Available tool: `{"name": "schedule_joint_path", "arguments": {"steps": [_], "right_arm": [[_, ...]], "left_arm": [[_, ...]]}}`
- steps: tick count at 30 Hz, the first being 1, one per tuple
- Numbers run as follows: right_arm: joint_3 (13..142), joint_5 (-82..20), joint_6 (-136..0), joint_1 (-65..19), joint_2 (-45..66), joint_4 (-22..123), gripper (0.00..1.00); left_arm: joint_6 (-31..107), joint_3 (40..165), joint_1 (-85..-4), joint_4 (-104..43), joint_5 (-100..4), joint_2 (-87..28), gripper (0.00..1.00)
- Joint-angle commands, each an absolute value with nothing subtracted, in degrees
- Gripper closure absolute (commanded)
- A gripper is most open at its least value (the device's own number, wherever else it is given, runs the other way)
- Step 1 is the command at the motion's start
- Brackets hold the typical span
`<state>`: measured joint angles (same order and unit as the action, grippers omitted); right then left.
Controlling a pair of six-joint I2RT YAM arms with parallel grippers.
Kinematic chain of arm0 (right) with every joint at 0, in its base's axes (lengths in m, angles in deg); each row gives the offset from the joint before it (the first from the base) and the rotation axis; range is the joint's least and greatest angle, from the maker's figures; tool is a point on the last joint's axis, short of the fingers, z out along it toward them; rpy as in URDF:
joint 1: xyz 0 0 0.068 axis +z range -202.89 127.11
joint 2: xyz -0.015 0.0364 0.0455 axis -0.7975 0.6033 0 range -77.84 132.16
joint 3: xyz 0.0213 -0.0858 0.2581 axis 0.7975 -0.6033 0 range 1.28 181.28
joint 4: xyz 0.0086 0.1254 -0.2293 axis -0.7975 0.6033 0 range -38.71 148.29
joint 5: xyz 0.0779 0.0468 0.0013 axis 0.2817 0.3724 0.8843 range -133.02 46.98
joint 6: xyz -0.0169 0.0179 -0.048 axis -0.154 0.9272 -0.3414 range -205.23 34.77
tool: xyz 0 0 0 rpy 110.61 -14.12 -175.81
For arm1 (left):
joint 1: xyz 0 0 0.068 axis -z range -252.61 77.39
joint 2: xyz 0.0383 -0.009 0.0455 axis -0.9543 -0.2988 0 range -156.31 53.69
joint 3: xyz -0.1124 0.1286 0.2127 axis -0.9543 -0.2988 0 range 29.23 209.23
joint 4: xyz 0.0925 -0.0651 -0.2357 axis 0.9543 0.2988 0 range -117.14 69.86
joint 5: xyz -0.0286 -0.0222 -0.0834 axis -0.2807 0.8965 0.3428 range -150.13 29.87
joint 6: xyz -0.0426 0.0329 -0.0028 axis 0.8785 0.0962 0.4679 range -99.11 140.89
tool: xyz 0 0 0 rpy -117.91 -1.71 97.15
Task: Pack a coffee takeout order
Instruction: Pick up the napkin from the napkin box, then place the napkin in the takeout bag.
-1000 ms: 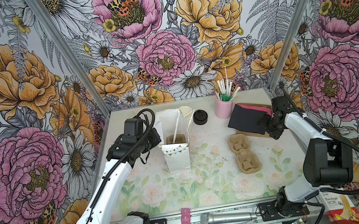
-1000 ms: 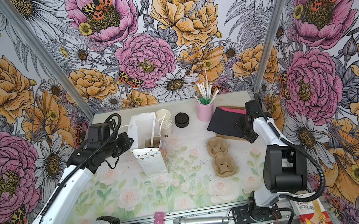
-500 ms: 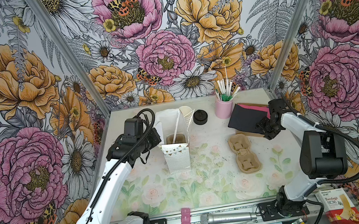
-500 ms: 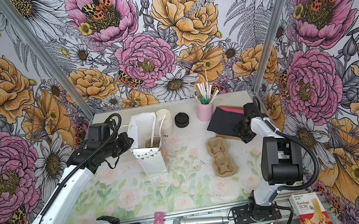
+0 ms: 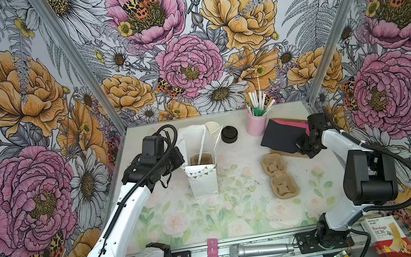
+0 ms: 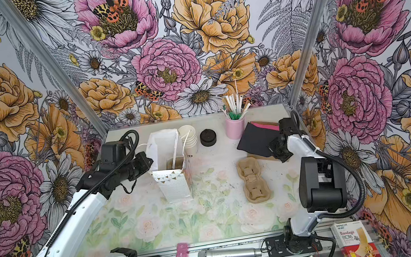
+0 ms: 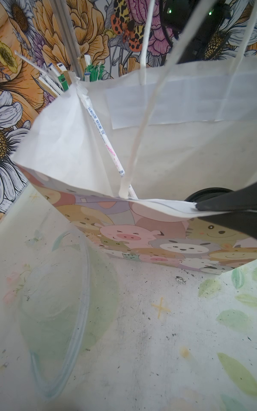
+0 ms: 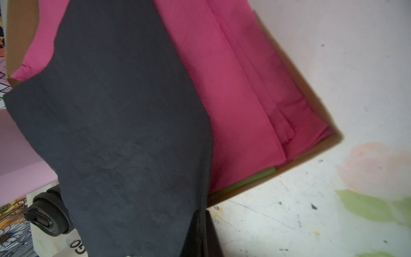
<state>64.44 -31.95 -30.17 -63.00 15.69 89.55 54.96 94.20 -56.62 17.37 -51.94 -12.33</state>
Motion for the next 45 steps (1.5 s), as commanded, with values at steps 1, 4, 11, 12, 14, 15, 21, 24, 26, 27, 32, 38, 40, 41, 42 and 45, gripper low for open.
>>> {"name": "schedule_joint_path", "arguments": {"steps": [1,4,11,12,14,15,21,24,26,27,32,38,40,41,42,45], "right_arm": [[64.9,-31.2,-29.4,-63.4,13.3,89.1,1.00],[65.5,-30.9,-29.0,-63.4,10.9,89.1,1.00],[71.6,-31.6,-30.7,-63.5,2.8,89.1,1.00],[73.5,-31.8,-31.7,-63.5,1.5,89.1,1.00],[77.4,-31.5,-33.4,-63.4,-0.5,89.1,1.00],[79.7,-31.0,-34.4,-63.2,-1.2,89.1,1.00],[93.4,-27.6,-37.6,-59.0,-2.6,89.2,1.00],[100.0,-26.6,-38.2,-54.5,-1.6,89.2,1.00],[104.2,-26.5,-38.0,-51.1,-0.5,89.2,1.00],[106.4,-26.6,-38.2,-48.8,0.2,89.3,1.00],[116.2,-29.1,-39.5,-36.7,4.9,89.3,1.00],[129.1,-29.9,-41.0,-25.2,12.2,90.1,1.00],[133.1,-29.5,-41.2,-22.5,14.9,90.9,1.00],[135.3,-28.9,-41.3,-21.0,16.3,91.1,1.00],[137.4,-28.3,-41.4,-19.8,17.9,91.6,1.00],[143.4,-26.5,-41.5,-16.7,22.4,93.2,1.00]], "left_arm": [[53.9,94.2,-57.0,18.1,-52.0,-12.7,1.00],[53.9,94.1,-57.0,18.1,-52.1,-12.4,1.00],[53.9,94.2,-57.0,18.1,-52.0,-12.5,1.00],[53.9,94.2,-57.0,18.1,-52.0,-12.5,1.00],[53.9,94.3,-57.0,18.1,-51.9,-12.5,1.00],[53.8,94.2,-57.0,18.1,-51.8,-12.5,1.00],[53.6,94.3,-56.8,17.8,-51.4,-12.9,1.00],[53.4,94.6,-56.7,17.5,-51.1,-13.2,1.00],[53.3,95.1,-56.5,17.4,-51.0,-13.5,1.00],[53.1,95.3,-56.3,17.4,-51.1,-13.8,1.00],[52.8,95.1,-55.7,16.8,-51.1,-14.1,1.00],[53.1,94.7,-55.0,16.5,-51.5,-13.6,1.00],[53.2,94.5,-55.0,16.5,-51.9,-13.3,1.00],[53.2,94.4,-54.9,16.4,-51.9,-13.1,1.00],[53.3,94.3,-54.8,16.4,-52.0,-12.9,1.00],[53.4,93.9,-54.7,16.5,-52.3,-12.5,1.00]]}}
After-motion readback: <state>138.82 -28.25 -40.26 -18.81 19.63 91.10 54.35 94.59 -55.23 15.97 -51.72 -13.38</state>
